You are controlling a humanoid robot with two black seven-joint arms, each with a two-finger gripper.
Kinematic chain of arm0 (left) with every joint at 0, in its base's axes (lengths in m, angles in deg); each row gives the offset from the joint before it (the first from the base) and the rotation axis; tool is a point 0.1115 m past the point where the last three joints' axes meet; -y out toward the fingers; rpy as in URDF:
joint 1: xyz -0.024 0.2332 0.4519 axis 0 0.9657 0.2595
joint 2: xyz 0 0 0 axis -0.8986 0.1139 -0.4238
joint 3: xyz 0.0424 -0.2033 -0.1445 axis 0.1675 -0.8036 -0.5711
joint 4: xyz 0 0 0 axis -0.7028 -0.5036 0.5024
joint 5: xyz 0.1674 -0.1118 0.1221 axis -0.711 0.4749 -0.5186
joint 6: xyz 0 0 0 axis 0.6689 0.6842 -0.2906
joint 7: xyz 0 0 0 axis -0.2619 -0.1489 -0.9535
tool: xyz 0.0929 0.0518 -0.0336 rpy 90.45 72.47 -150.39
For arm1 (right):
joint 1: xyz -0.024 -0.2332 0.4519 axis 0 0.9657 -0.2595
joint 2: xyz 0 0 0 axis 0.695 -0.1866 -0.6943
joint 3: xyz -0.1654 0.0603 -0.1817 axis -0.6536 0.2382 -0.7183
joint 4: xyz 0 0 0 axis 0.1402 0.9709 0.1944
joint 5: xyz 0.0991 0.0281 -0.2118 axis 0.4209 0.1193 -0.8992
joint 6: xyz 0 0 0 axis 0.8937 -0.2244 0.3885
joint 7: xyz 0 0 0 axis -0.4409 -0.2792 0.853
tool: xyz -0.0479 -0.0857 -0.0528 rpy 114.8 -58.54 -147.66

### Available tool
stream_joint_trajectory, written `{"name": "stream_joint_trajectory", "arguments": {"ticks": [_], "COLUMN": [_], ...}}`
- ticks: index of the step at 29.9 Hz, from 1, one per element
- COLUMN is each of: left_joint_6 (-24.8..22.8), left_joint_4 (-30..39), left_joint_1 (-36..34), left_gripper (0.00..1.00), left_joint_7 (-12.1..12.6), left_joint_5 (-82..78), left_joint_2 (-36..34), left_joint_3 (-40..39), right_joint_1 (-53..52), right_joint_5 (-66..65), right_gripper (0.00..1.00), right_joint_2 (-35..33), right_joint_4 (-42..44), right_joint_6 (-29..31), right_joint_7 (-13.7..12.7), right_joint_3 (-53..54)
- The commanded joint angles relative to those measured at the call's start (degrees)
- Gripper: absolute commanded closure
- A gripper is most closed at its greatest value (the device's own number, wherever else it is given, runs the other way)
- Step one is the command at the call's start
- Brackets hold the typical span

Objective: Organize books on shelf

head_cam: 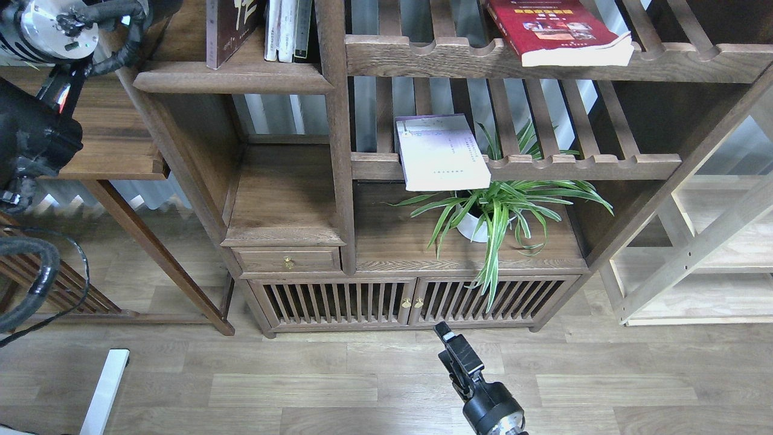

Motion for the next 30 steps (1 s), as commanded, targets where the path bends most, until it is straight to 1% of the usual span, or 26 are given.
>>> {"name": "stream_joint_trajectory", "arguments": {"ticks": [1, 7, 19, 24, 28, 30], "left_joint_6": [0.7, 1.2, 1.2, 1.2, 1.4, 2.4], "left_joint_4": [0.2, 0.6, 6.1, 8.4, 11.7, 14.0], "left_joint_1": [-0.2, -0.3, 0.4, 1.1, 3.6, 5.4], "left_gripper": [0.01, 0.01, 0.01, 0.01, 0.01, 0.01], "left_joint_7": [0.0, 0.0, 0.0, 0.0, 0.0, 0.0], "left_joint_5": [0.2, 0.3, 6.4, 7.0, 7.0, 6.9], "left_joint_2": [0.6, 0.5, 0.1, -1.7, -2.4, -2.8], "left_joint_3": [-0.9, -1.1, -3.2, -3.2, -3.3, -3.4], "right_joint_1": [0.0, 0.0, 0.9, 1.5, 1.8, 1.9], "right_joint_5": [0.0, 0.1, 0.0, 0.0, 0.0, 0.0], "right_gripper": [0.01, 0.01, 0.01, 0.01, 0.01, 0.01], "right_joint_2": [0.0, 0.0, 0.0, 0.0, 0.0, 0.0], "right_joint_4": [0.0, 0.0, 0.0, 0.0, 0.0, -0.1], "right_joint_6": [0.0, 0.0, 0.0, 0.0, 0.0, 0.0], "right_joint_7": [0.0, 0.0, 0.0, 0.0, 0.0, 0.0], "right_joint_3": [0.0, 0.0, 0.0, 0.0, 0.0, 0.0]}}
